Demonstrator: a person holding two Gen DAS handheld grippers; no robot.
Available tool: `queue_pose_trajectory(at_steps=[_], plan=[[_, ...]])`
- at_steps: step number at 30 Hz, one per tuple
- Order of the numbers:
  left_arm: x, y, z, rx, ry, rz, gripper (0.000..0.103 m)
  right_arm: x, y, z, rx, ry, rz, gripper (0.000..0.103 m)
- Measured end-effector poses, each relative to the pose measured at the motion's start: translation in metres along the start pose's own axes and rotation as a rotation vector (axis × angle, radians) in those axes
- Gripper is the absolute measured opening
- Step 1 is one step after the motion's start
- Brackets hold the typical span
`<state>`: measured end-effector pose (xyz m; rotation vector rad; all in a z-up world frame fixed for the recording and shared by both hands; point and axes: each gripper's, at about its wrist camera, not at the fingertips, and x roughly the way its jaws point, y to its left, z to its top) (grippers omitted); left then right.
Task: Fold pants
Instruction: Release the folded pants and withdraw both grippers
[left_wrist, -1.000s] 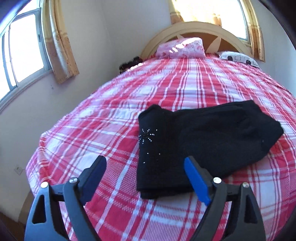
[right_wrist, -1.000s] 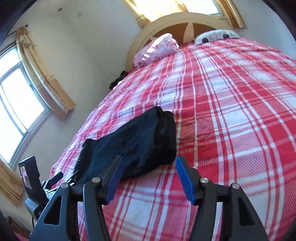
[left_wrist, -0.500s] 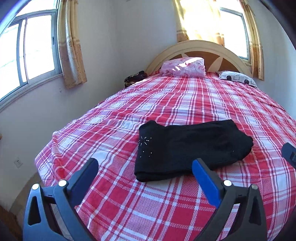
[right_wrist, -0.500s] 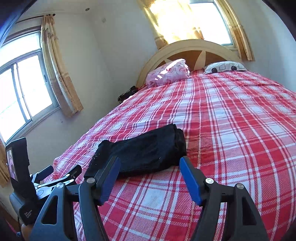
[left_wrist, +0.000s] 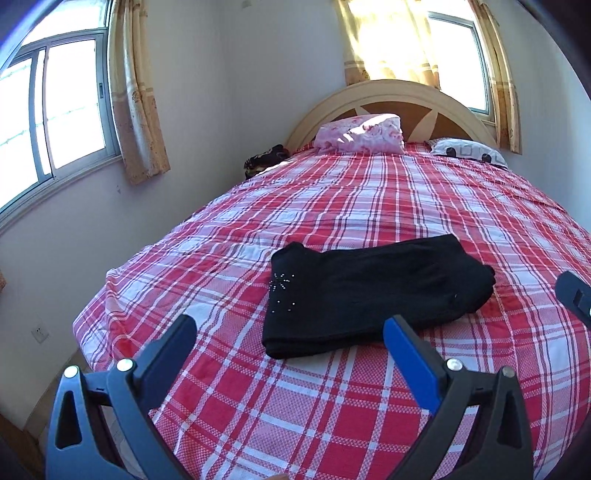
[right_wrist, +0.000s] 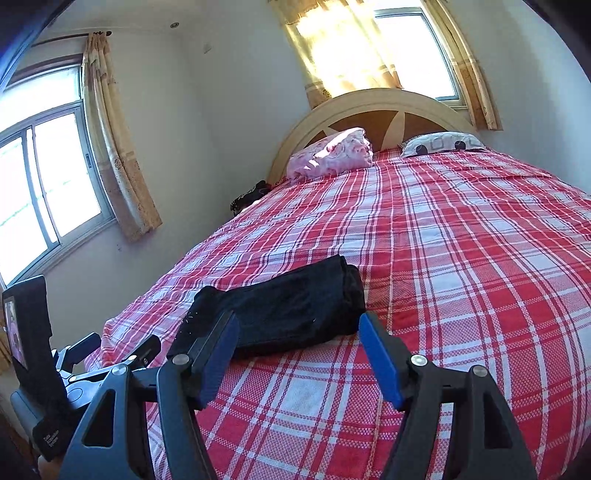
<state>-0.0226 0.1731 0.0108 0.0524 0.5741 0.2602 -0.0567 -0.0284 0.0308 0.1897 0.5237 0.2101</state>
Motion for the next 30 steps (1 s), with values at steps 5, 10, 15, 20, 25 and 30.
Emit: queue_pose_trajectory(at_steps=[5, 10, 15, 20, 25, 30], plan=[[0.0, -0.0008, -0.0001, 0.003, 0.001, 0.0, 0.103, 0.0007, -0.0012, -0.0003, 0.005, 0.004, -0.008, 0.069], [0.0009, -0.0033, -0.0004, 0.007, 0.007, 0.011, 0.103, 0.002, -0.003, -0.0019, 0.011, 0.012, -0.013, 0.069], [0.0018, -0.006, -0.0003, 0.019, 0.015, 0.019, 0.103, 0.0016, -0.0037, -0.0033, 0.014, 0.015, -0.018, 0.069], [0.0012, -0.0077, 0.0004, 0.026, 0.013, 0.016, 0.103, 0.0011, -0.0049, -0.0045, 0.016, 0.016, -0.026, 0.069], [-0.0025, -0.0079, 0.0007, 0.024, -0.01, -0.034, 0.103, -0.001, -0.0072, -0.006, 0.024, 0.014, -0.036, 0.069], [0.0005, -0.0069, 0.0019, 0.014, 0.01, -0.034, 0.103, -0.0013, -0.0098, -0.0057, 0.033, 0.018, -0.038, 0.069]])
